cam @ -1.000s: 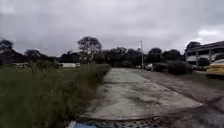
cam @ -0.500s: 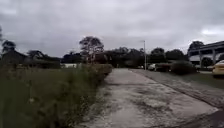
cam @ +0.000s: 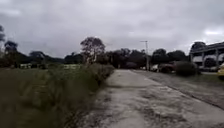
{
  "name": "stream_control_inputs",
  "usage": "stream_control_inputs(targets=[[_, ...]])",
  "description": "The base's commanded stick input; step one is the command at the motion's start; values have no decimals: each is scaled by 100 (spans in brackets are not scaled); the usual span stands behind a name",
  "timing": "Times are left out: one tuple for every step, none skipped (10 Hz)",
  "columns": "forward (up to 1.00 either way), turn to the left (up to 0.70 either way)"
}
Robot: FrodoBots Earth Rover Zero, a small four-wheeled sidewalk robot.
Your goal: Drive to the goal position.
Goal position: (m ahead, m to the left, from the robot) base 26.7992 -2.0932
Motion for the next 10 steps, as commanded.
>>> stream_control_inputs(targets=[[50,0],[50,0],[50,0],[50,0],[50,0],[50,0],[50,0],[50,0],[50,0],[50,0]])
